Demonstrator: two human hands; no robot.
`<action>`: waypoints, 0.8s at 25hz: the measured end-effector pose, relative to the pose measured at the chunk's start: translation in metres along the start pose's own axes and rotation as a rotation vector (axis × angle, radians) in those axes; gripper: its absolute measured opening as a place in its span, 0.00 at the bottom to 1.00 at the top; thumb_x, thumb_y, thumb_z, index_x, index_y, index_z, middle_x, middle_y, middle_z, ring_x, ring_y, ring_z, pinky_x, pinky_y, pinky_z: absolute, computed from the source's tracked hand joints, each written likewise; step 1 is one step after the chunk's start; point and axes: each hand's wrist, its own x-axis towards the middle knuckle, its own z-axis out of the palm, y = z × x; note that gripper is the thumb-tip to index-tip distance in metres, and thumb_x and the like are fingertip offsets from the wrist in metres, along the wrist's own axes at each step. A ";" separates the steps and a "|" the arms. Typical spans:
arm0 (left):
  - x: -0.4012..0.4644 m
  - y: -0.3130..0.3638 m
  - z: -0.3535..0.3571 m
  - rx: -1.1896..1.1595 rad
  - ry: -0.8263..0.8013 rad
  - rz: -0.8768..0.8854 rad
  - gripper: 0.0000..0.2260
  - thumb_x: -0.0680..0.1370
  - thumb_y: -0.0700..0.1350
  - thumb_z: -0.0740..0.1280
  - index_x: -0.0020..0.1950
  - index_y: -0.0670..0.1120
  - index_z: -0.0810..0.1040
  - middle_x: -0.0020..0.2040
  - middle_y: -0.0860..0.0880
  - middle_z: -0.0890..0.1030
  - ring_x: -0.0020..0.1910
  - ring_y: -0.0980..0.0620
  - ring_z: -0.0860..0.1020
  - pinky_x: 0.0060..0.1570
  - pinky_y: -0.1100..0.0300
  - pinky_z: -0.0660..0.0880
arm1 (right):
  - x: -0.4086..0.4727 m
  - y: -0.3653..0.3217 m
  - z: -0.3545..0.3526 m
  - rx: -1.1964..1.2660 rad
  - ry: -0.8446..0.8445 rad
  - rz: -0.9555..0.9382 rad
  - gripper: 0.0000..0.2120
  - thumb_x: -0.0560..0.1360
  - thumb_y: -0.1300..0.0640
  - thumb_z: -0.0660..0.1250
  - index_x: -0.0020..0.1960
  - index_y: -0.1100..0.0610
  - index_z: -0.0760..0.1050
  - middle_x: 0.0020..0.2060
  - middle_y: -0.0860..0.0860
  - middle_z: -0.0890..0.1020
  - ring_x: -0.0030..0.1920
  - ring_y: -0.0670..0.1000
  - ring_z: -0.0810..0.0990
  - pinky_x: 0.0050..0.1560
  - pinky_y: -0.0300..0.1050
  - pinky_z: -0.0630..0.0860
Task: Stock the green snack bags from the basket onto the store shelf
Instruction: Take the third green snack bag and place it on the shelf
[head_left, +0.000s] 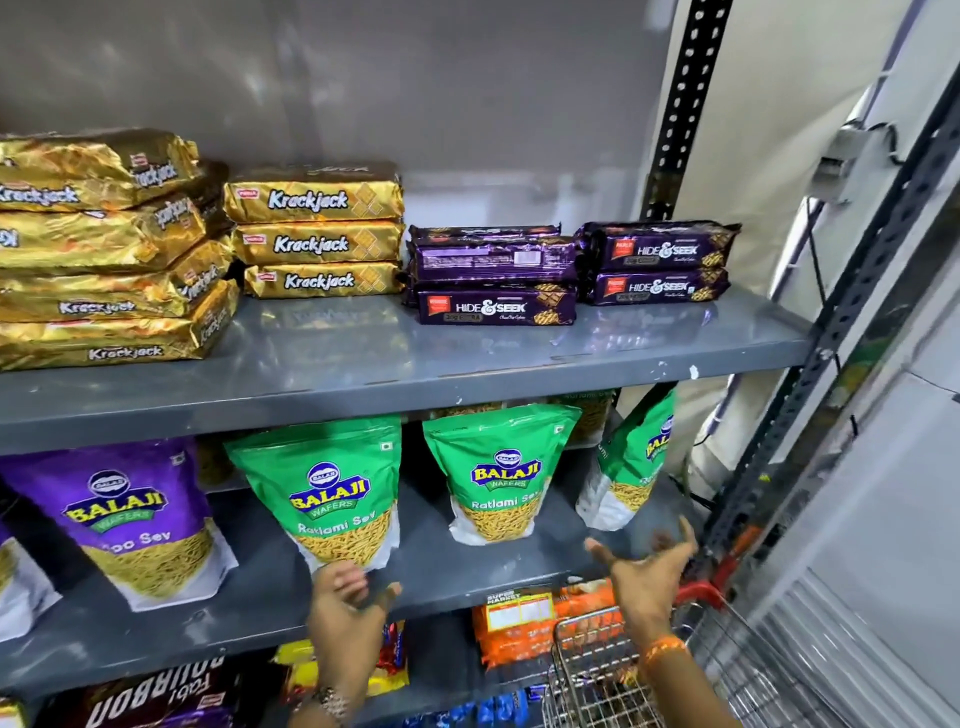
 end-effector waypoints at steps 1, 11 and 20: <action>-0.005 0.004 0.018 0.006 -0.108 -0.026 0.29 0.62 0.29 0.80 0.56 0.47 0.73 0.50 0.43 0.77 0.50 0.43 0.76 0.50 0.67 0.78 | 0.020 -0.008 -0.008 -0.010 -0.017 0.012 0.59 0.57 0.68 0.84 0.76 0.55 0.50 0.70 0.58 0.64 0.72 0.59 0.66 0.74 0.51 0.68; 0.026 0.039 0.130 0.120 -0.365 -0.037 0.36 0.64 0.37 0.81 0.66 0.52 0.68 0.59 0.49 0.82 0.61 0.48 0.80 0.58 0.54 0.76 | 0.115 -0.018 0.000 -0.087 -0.334 0.051 0.51 0.55 0.74 0.82 0.72 0.62 0.60 0.65 0.63 0.77 0.65 0.64 0.77 0.67 0.66 0.74; 0.030 0.029 0.138 0.047 -0.364 -0.074 0.27 0.68 0.37 0.79 0.57 0.57 0.70 0.53 0.57 0.83 0.51 0.57 0.81 0.47 0.61 0.78 | 0.080 -0.018 0.013 -0.376 0.056 -0.046 0.61 0.51 0.49 0.87 0.74 0.60 0.56 0.67 0.65 0.71 0.68 0.68 0.69 0.68 0.61 0.68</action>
